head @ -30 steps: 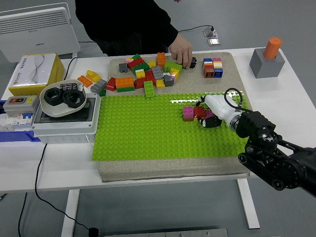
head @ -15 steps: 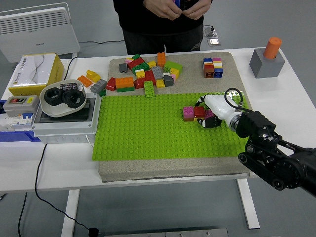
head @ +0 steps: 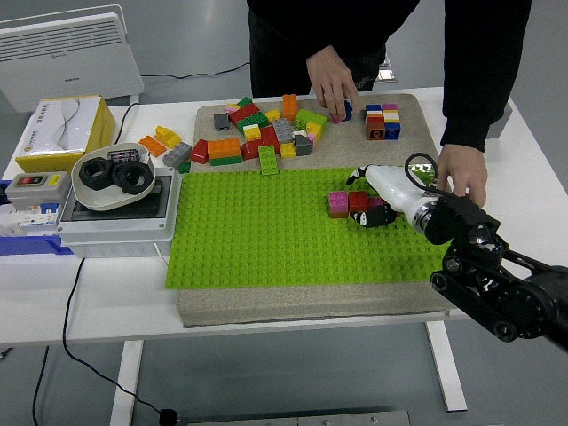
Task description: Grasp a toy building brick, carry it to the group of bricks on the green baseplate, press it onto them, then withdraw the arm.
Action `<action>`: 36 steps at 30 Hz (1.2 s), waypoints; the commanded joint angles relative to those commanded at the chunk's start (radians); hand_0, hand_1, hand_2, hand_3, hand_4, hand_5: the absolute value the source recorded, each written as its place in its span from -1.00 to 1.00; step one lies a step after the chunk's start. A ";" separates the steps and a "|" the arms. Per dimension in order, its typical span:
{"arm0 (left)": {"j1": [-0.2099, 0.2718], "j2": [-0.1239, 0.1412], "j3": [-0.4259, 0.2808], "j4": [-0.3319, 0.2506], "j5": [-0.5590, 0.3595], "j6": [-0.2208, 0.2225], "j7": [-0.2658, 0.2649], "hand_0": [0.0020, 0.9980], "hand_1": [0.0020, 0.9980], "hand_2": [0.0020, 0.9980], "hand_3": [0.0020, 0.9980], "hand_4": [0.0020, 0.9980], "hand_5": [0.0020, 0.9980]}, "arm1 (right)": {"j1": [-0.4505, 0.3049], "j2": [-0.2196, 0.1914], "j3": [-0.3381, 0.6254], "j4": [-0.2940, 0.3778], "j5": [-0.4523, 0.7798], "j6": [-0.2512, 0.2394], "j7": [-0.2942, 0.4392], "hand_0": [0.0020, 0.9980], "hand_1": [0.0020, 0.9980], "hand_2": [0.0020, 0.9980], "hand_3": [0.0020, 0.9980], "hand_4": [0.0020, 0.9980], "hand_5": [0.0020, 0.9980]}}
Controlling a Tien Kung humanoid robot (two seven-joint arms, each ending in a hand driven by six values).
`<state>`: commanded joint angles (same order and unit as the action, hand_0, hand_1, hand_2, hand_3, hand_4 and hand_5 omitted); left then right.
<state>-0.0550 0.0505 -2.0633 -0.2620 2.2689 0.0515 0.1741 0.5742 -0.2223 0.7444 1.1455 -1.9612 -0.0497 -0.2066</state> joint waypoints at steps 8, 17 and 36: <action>0.000 -0.001 -0.002 0.000 0.000 -0.001 0.000 0.35 0.01 0.05 0.04 0.34 -0.01 | -0.044 -0.031 0.040 0.116 -0.047 -0.009 -0.001 0.55 0.58 0.66 0.54 0.64 -0.51; 0.004 -0.005 -0.006 0.000 0.000 -0.001 0.000 0.35 0.01 0.05 0.04 0.34 -0.01 | -0.087 -0.052 0.047 0.169 -0.125 -0.006 -0.017 0.56 0.59 0.66 0.40 0.79 -0.09; 0.007 -0.005 -0.006 0.001 0.000 -0.002 0.000 0.35 0.02 0.05 0.04 0.34 -0.01 | -0.087 -0.053 0.016 0.127 -0.195 0.007 -0.029 0.58 0.60 0.66 0.31 0.78 -0.05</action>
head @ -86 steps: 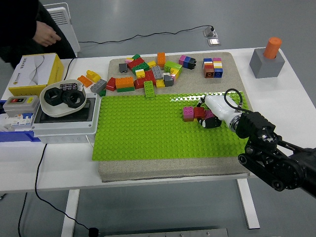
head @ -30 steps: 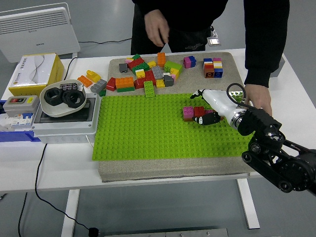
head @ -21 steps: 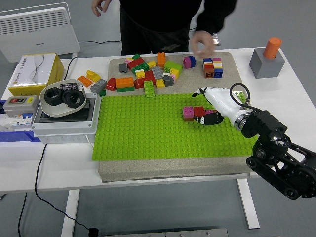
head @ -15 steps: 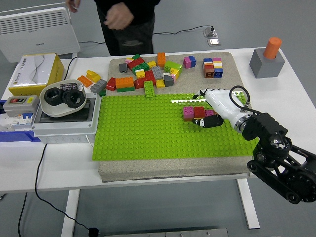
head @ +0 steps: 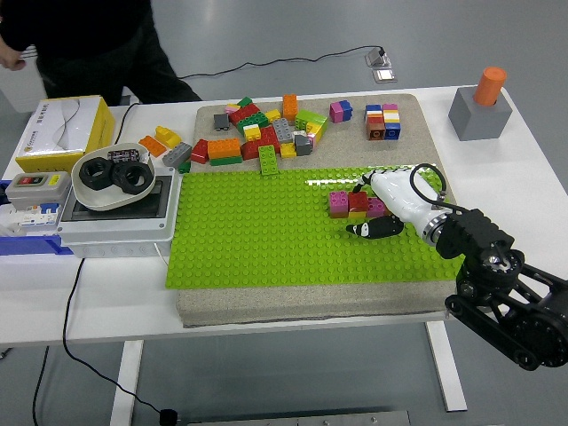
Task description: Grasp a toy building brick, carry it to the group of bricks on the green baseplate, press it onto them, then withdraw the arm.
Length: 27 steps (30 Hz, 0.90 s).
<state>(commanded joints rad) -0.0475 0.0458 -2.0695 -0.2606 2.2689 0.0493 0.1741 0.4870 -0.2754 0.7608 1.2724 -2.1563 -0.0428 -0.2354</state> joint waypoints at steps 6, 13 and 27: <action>0.001 0.000 0.001 0.000 0.000 0.000 0.000 0.35 0.02 0.05 0.04 0.34 -0.01 | 0.003 0.005 -0.002 -0.022 0.002 -0.001 0.001 0.58 0.59 0.66 0.31 0.78 -0.05; 0.000 0.000 0.002 -0.001 0.000 0.000 0.000 0.35 0.02 0.05 0.04 0.33 -0.01 | 0.005 0.008 -0.005 -0.037 0.007 -0.001 0.002 0.58 0.59 0.66 0.31 0.78 -0.04; -0.002 0.001 0.002 -0.002 0.000 0.003 -0.001 0.34 0.02 0.05 0.04 0.33 0.00 | 0.011 0.015 -0.008 -0.055 0.019 -0.006 0.006 0.58 0.59 0.66 0.31 0.78 -0.03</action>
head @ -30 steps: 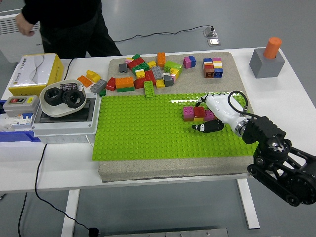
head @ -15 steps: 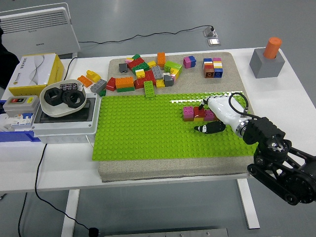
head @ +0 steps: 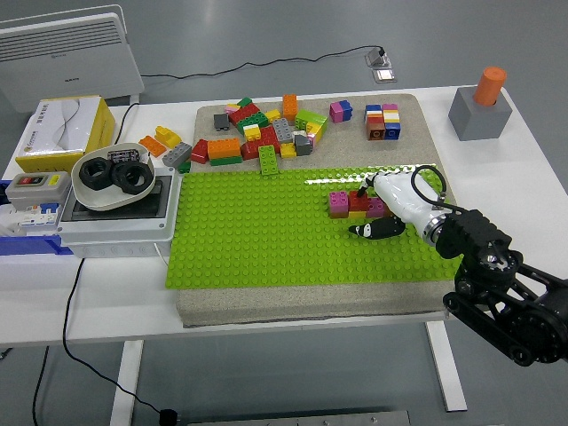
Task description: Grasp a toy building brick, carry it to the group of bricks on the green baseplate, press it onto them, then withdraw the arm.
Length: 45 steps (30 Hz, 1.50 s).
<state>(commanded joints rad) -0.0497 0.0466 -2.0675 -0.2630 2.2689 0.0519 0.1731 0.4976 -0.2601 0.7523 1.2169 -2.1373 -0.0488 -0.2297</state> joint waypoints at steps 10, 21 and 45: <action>0.000 0.000 -0.001 0.000 0.000 0.001 0.000 0.35 0.02 0.05 0.04 0.33 0.01 | 0.001 0.001 -0.012 -0.009 0.004 0.000 0.001 0.58 0.59 0.65 0.30 0.77 -0.03; 0.000 0.000 -0.002 0.000 0.000 0.001 0.000 0.34 0.02 0.05 0.04 0.33 0.01 | 0.002 -0.001 -0.003 -0.007 0.011 -0.006 0.005 0.58 0.59 0.65 0.30 0.77 -0.02; 0.000 0.004 -0.004 0.002 0.000 0.001 0.001 0.34 0.01 0.04 0.03 0.33 0.02 | 0.043 0.041 -0.032 -0.016 0.081 -0.033 0.024 0.57 0.59 0.65 0.31 0.76 -0.03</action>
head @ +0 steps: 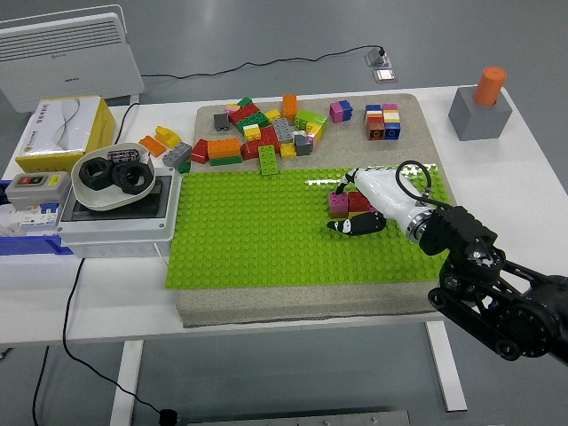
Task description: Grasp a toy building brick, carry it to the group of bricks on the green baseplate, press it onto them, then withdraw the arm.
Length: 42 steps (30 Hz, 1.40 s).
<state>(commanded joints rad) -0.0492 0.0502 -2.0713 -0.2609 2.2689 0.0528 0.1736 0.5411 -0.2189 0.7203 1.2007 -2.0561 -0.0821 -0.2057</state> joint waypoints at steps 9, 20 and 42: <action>0.001 0.002 0.002 0.000 0.000 0.000 0.000 0.34 0.01 0.04 0.04 0.33 0.02 | 0.004 0.008 -0.006 -0.044 -0.003 0.005 -0.001 0.57 0.59 0.65 0.31 0.76 -0.03; 0.000 0.002 0.004 0.001 0.000 -0.003 0.001 0.34 0.01 0.04 0.03 0.33 0.02 | 0.002 0.001 -0.011 -0.045 -0.004 0.009 -0.005 0.57 0.59 0.65 0.31 0.75 -0.03; 0.001 0.005 0.004 0.001 0.000 -0.001 0.002 0.34 0.01 0.04 0.03 0.33 0.01 | 0.002 -0.005 0.031 -0.005 0.072 -0.025 0.024 0.57 0.59 0.65 0.31 0.75 -0.04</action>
<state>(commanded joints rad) -0.0485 0.0553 -2.0678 -0.2599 2.2689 0.0516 0.1757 0.5430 -0.2242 0.7517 1.1959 -1.9837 -0.1069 -0.1818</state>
